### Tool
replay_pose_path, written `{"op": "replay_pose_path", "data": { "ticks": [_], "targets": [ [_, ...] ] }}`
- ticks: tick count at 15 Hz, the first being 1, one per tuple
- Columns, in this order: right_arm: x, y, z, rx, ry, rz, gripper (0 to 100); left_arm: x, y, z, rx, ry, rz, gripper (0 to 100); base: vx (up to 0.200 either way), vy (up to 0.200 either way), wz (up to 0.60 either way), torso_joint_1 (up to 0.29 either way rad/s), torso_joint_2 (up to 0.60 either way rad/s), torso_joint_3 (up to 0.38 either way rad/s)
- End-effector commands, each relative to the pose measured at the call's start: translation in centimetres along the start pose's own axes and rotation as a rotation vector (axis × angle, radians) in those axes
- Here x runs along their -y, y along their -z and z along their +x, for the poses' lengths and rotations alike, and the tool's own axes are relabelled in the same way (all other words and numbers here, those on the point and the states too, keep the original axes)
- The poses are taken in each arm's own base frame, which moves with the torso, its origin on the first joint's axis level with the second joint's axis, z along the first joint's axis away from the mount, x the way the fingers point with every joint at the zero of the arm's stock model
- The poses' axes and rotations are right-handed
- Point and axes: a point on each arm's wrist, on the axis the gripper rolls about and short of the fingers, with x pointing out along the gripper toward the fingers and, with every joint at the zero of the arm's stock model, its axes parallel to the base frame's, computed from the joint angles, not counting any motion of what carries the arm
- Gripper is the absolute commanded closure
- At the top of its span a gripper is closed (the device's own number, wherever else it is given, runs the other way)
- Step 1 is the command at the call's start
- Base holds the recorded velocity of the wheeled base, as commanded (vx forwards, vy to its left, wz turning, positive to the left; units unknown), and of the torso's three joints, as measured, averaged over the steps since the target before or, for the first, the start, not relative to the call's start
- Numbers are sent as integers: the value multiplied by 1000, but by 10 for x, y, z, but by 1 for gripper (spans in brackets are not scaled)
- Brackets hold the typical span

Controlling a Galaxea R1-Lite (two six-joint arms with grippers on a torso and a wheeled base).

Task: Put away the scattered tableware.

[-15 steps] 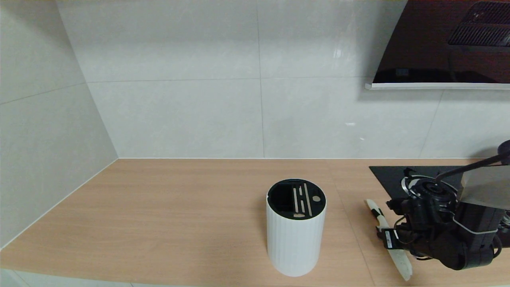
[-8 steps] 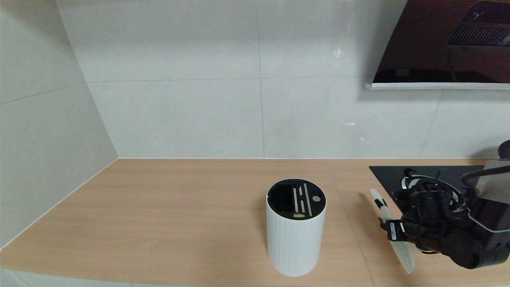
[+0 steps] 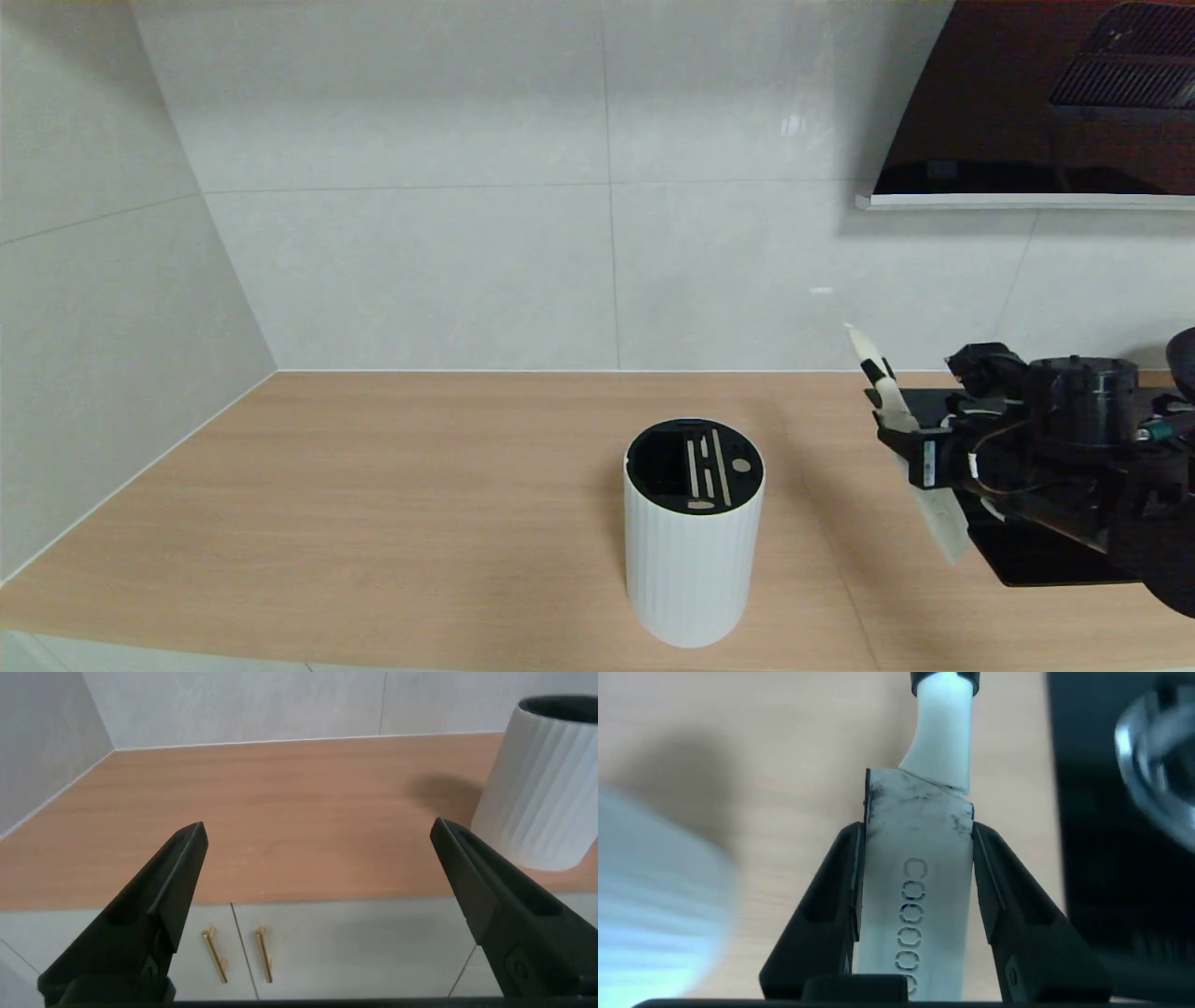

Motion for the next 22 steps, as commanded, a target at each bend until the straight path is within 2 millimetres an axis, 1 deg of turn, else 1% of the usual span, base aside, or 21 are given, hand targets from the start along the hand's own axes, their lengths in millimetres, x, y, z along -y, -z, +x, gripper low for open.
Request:
{"op": "replay_pose_path", "data": {
  "ticks": [1, 2, 3, 4, 5, 6, 7, 8, 9, 10, 11, 12, 13, 14, 15, 16, 19, 20, 21, 22],
  "targets": [
    [-15, -40, -25, 162, -54, -5, 100, 1, -31, -6, 31, 79, 2, 0, 0, 0, 0, 0, 0, 0],
    [-22, -54, -29, 203, -79, -7, 100, 1, -62, -6, -1, 165, -8, 0, 0, 0, 0, 0, 0, 0],
    [-31, -68, -30, 225, -108, -14, 100, 0, -95, 4, -50, 236, -28, 0, 0, 0, 0, 0, 0, 0],
    [-38, -82, -29, 228, -132, -18, 100, -1, -123, 26, -100, 301, -37, 0, 0, 0, 0, 0, 0, 0],
    [-42, -89, -27, 226, -145, -21, 100, -2, -137, 40, -122, 343, -35, 0, 0, 0, 0, 0, 0, 0],
    [-53, -102, -27, 232, -174, -28, 100, -4, -157, 71, -147, 396, -36, 0, 0, 0, 0, 0, 0, 0],
    [-59, -107, -30, 240, -194, -31, 100, -6, -169, 93, -158, 407, -63, 0, 0, 0, 0, 0, 0, 0],
    [-68, -107, -36, 248, -225, -34, 100, -3, -181, 121, -188, 459, -155, 0, 0, 0, 0, 0, 0, 0],
    [-74, -101, -42, 233, -252, -34, 100, 7, -189, 138, -220, 540, -260, 0, 0, 0, 0, 0, 0, 0],
    [-80, -95, -46, 219, -285, -44, 100, 25, -197, 158, -260, 655, -394, 0, 0, 0, 0, 0, 0, 0],
    [-83, -96, -49, 225, -301, -44, 100, 35, -199, 168, -272, 699, -450, 0, 0, 0, 0, 0, 0, 0],
    [-91, -95, -57, 228, -335, -47, 100, 53, -194, 195, -277, 748, -501, 0, 0, 0, 0, 0, 0, 0],
    [-103, -94, -64, 222, -382, -41, 100, 63, -186, 214, -273, 755, -520, 0, 0, 0, 0, 0, 0, 0],
    [-113, -89, -68, 200, -419, -12, 100, 71, -179, 229, -278, 763, -547, 0, 0, 0, 0, 0, 0, 0],
    [-120, -86, -71, 187, -445, 9, 100, 78, -176, 237, -279, 776, -580, 0, 0, 0, 0, 0, 0, 0],
    [-126, -84, -74, 175, -466, 10, 100, 91, -171, 247, -285, 791, -637, 0, 0, 0, 0, 0, 0, 0],
    [-135, -77, -77, 144, -494, -5, 100, 113, -158, 256, -299, 791, -658, 0, 0, 0, 0, 0, 0, 0],
    [-141, -74, -80, 131, -516, -7, 100, 129, -144, 266, -319, 766, -658, 0, 0, 0, 0, 0, 0, 0],
    [-146, -73, -83, 129, -532, -5, 100, 136, -139, 271, -315, 754, -659, 0, 0, 0, 0, 0, 0, 0],
    [-152, -71, -84, 123, -534, -8, 100, 145, -130, 279, -312, 744, -657, 0, 0, 0, 0, 0, 0, 0]
  ]
}}
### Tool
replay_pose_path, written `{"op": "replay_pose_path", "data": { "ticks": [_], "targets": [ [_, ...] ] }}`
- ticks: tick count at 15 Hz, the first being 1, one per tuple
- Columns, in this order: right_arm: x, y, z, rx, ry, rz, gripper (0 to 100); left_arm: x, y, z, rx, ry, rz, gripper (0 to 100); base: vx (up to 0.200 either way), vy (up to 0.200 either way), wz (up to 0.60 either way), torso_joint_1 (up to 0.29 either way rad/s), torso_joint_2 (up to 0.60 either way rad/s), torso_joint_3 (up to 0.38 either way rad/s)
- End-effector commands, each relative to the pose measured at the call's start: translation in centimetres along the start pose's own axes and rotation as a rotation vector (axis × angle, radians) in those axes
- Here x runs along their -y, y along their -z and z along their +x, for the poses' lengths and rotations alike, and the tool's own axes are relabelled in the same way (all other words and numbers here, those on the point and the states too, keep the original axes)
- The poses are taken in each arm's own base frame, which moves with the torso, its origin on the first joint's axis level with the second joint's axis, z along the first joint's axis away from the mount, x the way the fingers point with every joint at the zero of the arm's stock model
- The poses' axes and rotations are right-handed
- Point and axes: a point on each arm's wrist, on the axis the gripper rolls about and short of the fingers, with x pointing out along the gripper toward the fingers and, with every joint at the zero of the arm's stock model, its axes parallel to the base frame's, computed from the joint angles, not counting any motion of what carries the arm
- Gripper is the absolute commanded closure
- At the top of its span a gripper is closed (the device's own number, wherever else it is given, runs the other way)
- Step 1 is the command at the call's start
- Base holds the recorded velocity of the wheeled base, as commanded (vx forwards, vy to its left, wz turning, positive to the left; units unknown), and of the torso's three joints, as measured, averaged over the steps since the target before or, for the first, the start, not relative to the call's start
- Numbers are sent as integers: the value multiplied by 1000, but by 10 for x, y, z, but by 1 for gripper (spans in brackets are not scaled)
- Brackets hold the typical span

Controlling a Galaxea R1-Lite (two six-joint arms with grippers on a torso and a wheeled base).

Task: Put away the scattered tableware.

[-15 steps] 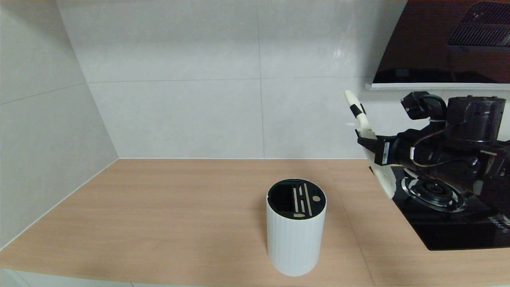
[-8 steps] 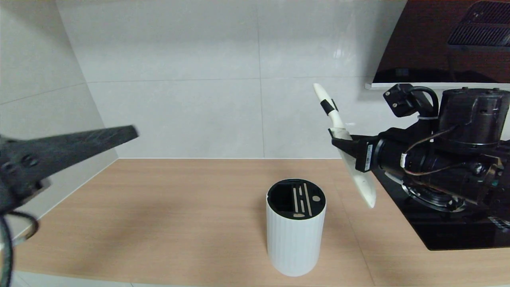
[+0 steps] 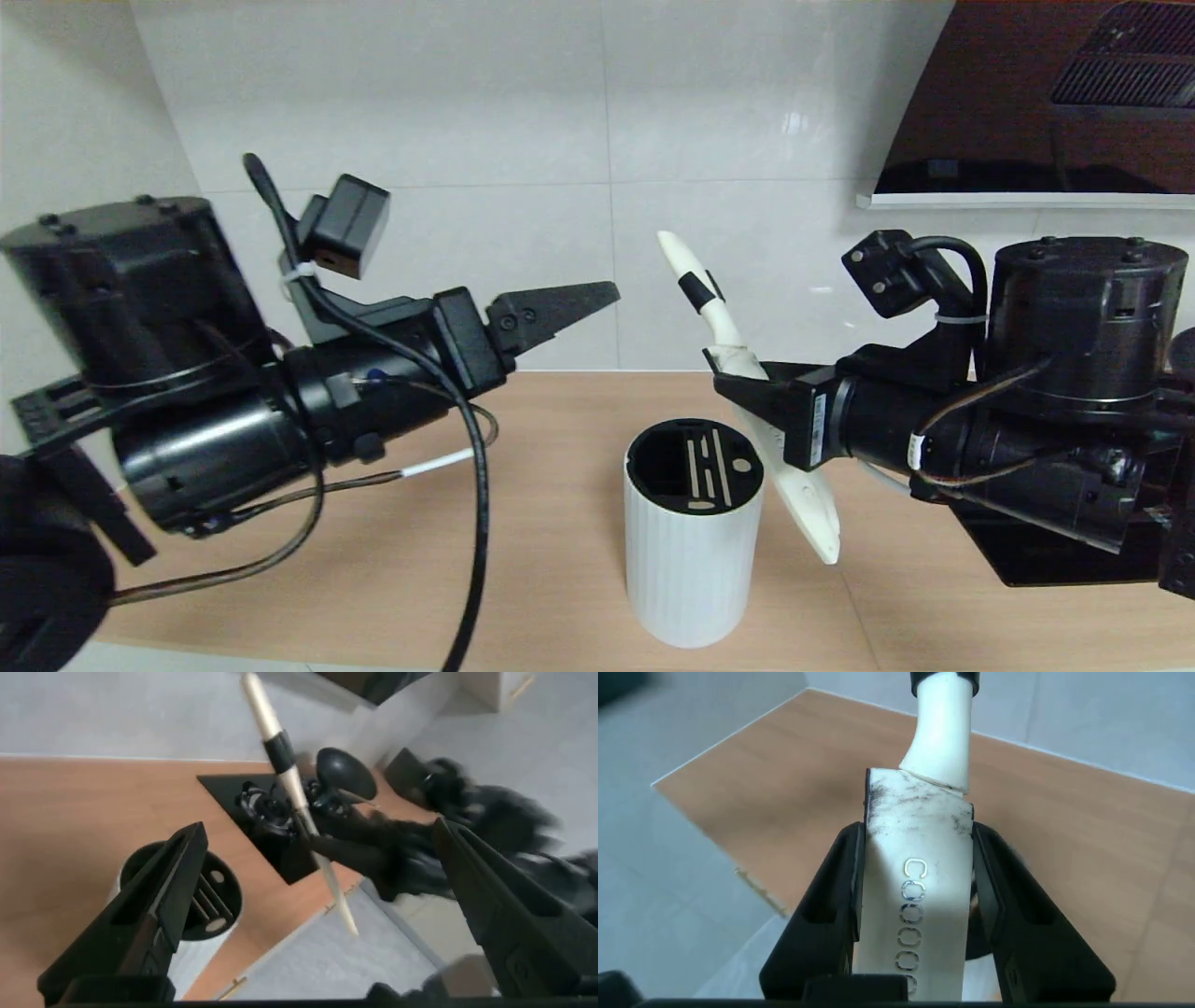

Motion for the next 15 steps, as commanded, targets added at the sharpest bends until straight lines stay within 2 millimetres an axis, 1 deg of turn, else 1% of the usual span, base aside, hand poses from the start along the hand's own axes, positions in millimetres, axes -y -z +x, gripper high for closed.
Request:
{"op": "replay_pose_path", "data": {
  "ticks": [1, 3, 4, 11, 15],
  "targets": [
    [-11, 5, 3, -14, -14, -7, 100, -19, 27, 34, -48, -40, -16, 0, 0, 0, 0, 0, 0, 0],
    [-17, 8, 6, -24, -22, -12, 100, -23, 31, 42, -36, -34, -14, 0, 0, 0, 0, 0, 0, 0],
    [-19, 12, 10, -36, -26, -14, 100, -17, 35, 47, -15, -23, -7, 0, 0, 0, 0, 0, 0, 0],
    [-31, 22, 17, -69, -62, -9, 100, -15, 33, 49, 6, -23, -3, 0, 0, 0, 0, 0, 0, 0],
    [-32, 23, 17, -74, -66, -10, 100, -17, 35, 51, 2, -27, -3, 0, 0, 0, 0, 0, 0, 0]
  ]
}}
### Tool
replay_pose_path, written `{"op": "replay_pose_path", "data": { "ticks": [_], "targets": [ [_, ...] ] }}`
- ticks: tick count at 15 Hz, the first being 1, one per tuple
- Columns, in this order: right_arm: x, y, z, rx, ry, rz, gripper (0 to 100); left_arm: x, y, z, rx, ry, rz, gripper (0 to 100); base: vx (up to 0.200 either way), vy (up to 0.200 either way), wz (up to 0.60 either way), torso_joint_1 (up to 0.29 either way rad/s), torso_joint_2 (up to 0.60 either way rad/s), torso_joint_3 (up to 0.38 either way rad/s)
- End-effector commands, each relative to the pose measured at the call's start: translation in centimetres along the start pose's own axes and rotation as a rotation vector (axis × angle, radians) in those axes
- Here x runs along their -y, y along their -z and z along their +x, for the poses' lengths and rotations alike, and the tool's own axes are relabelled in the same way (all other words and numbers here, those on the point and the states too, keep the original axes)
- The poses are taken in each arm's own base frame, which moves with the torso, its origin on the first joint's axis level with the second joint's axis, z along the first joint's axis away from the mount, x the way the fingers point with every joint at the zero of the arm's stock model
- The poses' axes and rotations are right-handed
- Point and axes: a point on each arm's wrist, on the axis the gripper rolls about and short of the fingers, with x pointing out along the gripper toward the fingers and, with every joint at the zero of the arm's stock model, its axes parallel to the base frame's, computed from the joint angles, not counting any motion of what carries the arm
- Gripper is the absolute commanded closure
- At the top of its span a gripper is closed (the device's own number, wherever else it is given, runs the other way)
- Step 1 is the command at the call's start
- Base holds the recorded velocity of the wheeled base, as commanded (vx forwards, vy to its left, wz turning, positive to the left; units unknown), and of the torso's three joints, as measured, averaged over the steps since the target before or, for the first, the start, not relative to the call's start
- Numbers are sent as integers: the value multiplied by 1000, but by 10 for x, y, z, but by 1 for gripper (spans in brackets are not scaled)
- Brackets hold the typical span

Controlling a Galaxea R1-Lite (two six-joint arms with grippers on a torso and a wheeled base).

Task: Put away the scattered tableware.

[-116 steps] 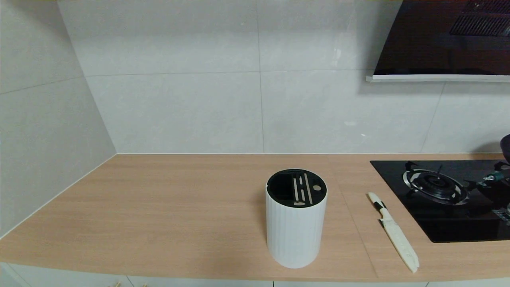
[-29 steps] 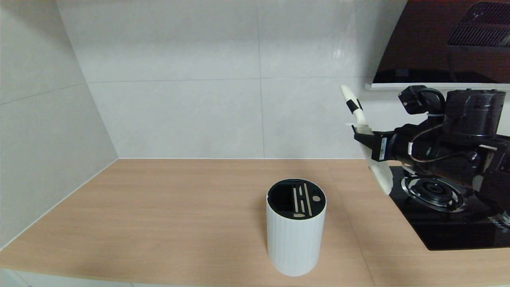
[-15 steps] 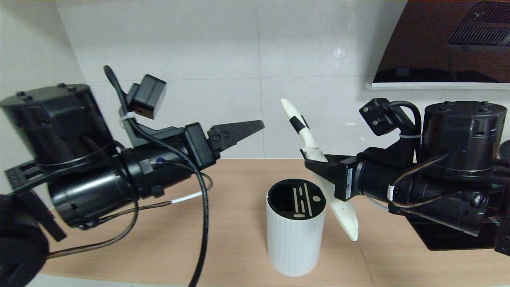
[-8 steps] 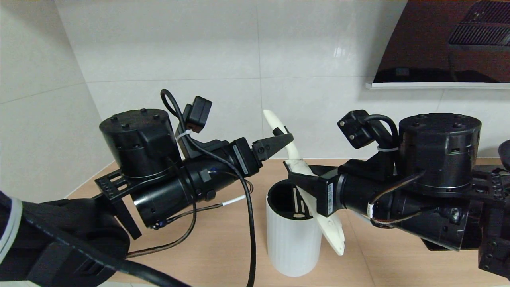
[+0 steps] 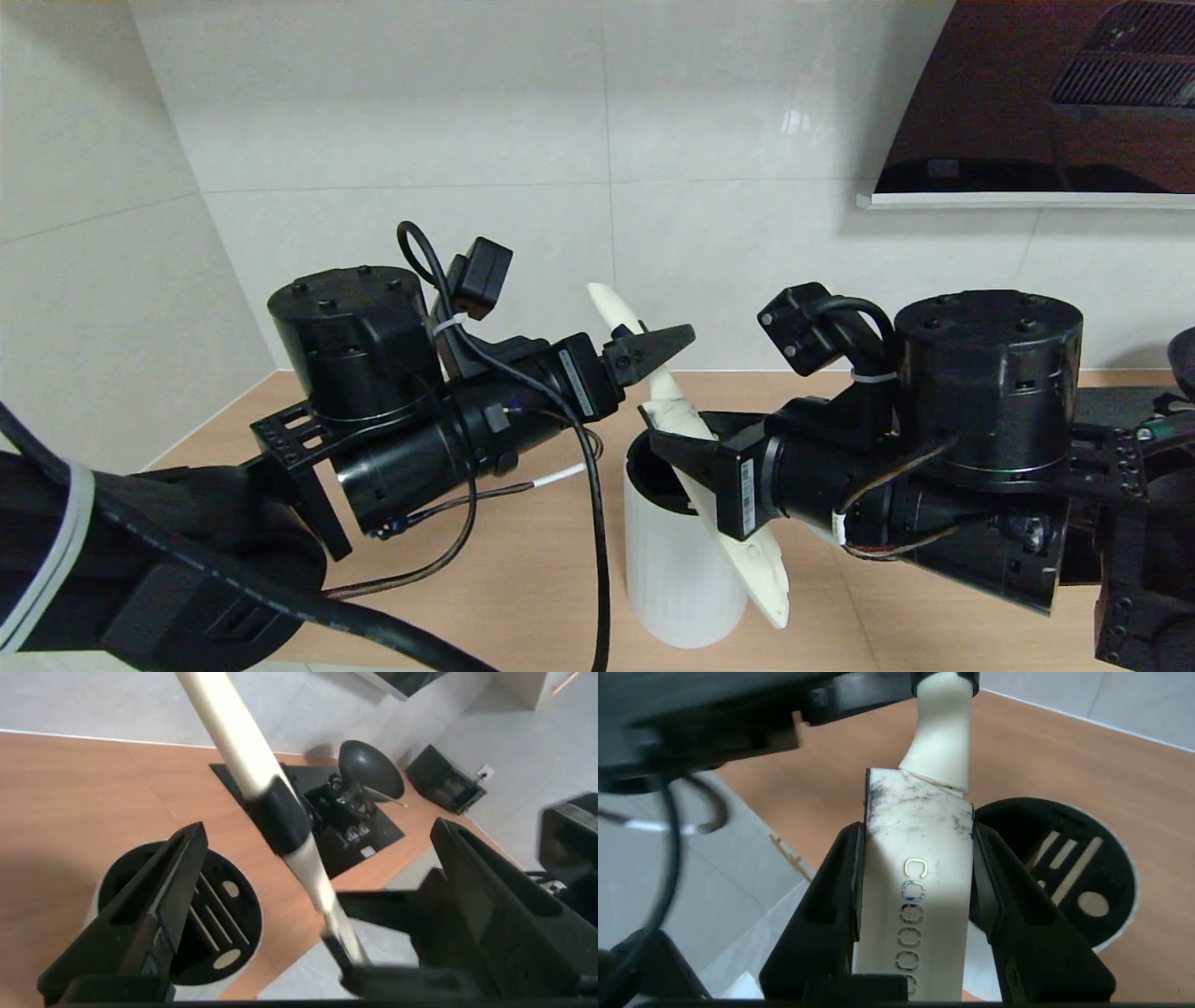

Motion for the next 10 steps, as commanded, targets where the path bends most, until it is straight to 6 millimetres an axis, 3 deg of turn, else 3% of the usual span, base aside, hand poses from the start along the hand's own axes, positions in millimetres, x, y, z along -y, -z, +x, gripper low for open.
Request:
{"op": "replay_pose_path", "data": {
  "ticks": [1, 2, 3, 10],
  "targets": [
    [0, 1, 0, -4, -1, 0, 100, 1, -1, 1, 5, 2, 1, 0, 0, 0, 0, 0, 0, 0],
    [-5, 3, 0, -9, -15, -4, 100, -2, 1, 3, 8, -14, -1, 0, 0, 0, 0, 0, 0, 0],
    [-6, 3, -1, -11, -19, -5, 100, -1, -1, 4, 18, -20, 0, 100, 0, 0, 0, 0, 0, 0],
    [-6, 3, -2, -8, -20, -2, 100, -2, 0, 5, 19, -26, 0, 100, 0, 0, 0, 0, 0, 0]
  ]
}}
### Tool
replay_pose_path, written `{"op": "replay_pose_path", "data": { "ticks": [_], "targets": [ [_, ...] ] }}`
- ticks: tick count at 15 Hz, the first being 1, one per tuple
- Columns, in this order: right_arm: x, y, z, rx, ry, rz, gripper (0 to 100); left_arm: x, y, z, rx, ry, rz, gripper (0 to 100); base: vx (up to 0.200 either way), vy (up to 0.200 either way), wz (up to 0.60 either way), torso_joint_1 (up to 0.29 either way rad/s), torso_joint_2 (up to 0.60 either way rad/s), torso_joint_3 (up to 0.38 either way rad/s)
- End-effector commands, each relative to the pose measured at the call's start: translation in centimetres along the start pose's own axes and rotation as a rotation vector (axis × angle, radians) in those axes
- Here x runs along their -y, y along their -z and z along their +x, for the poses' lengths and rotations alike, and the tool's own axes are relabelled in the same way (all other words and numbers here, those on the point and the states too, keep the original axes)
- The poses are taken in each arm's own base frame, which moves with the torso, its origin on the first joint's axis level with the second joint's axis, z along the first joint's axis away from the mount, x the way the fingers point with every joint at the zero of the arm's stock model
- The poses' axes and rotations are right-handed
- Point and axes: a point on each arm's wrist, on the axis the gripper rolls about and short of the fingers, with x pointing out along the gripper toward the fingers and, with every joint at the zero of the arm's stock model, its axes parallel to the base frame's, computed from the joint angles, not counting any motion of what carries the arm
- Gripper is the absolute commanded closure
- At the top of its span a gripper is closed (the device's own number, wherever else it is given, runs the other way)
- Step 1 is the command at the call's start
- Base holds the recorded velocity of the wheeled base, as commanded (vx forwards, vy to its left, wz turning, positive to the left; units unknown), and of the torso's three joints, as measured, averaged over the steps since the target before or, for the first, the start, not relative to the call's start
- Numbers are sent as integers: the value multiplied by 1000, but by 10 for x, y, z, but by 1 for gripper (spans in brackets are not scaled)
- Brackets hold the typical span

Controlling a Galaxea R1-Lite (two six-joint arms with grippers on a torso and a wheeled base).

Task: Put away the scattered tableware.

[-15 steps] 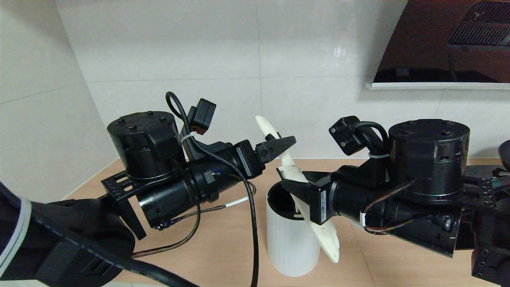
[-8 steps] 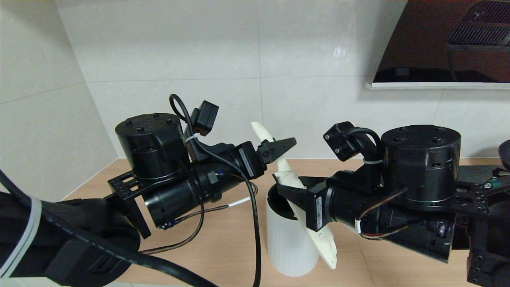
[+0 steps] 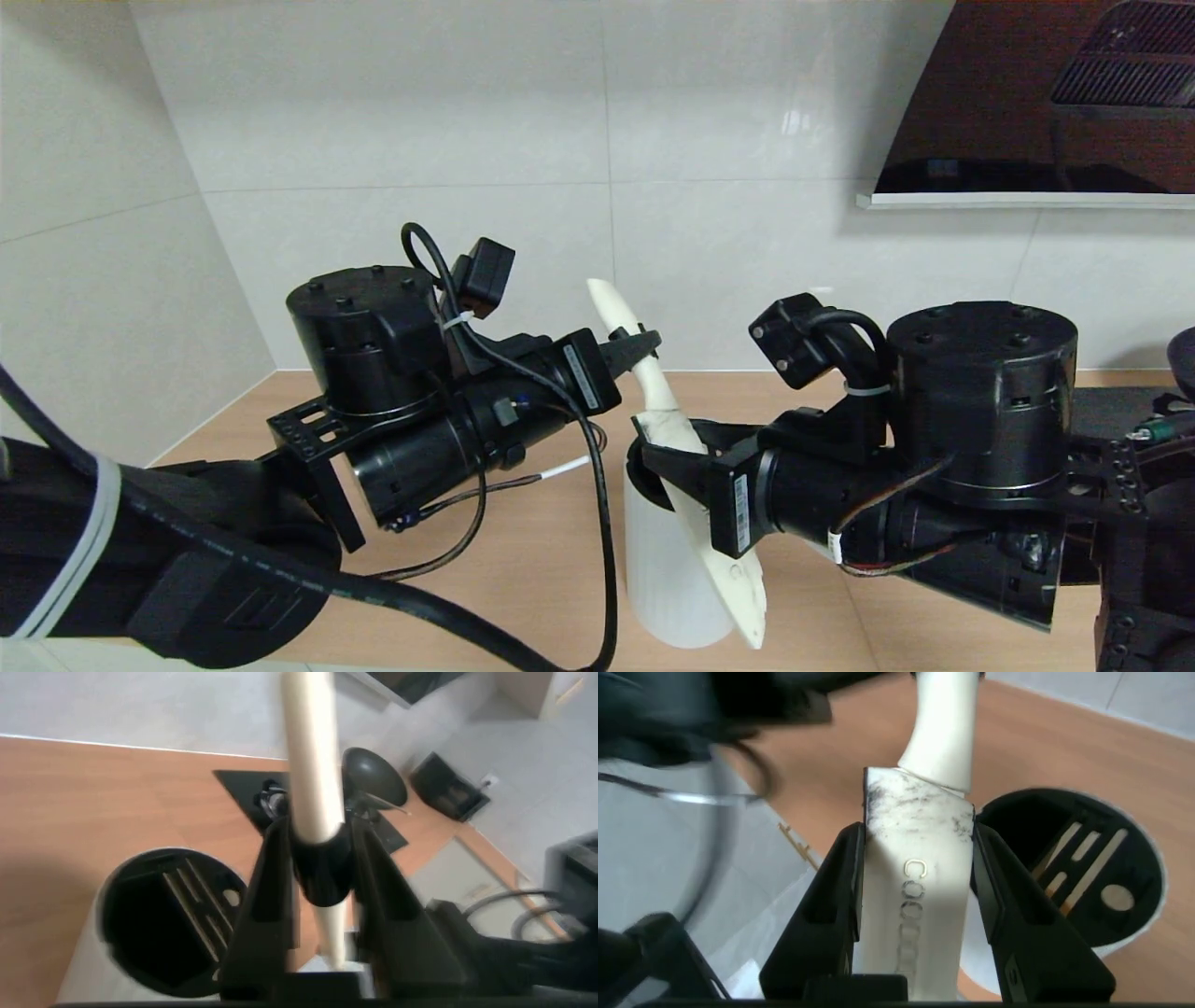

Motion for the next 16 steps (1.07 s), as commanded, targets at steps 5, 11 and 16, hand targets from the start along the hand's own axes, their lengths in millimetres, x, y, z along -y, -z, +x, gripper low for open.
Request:
{"op": "replay_pose_path", "data": {
  "ticks": [5, 11, 16],
  "targets": [
    [0, -2, 1, 13, 16, 10, 100, 3, -3, -1, 10, 6, 3, 100, 0, 0, 0, 0, 0, 0],
    [0, -6, -1, 26, 18, 32, 0, 9, -5, -4, 16, 22, 10, 100, 0, 0, 0, 0, 0, 0],
    [0, -12, -8, 52, 15, 37, 0, 15, -14, -4, 64, -2, 17, 100, 0, 0, 0, 0, 0, 0]
  ]
}}
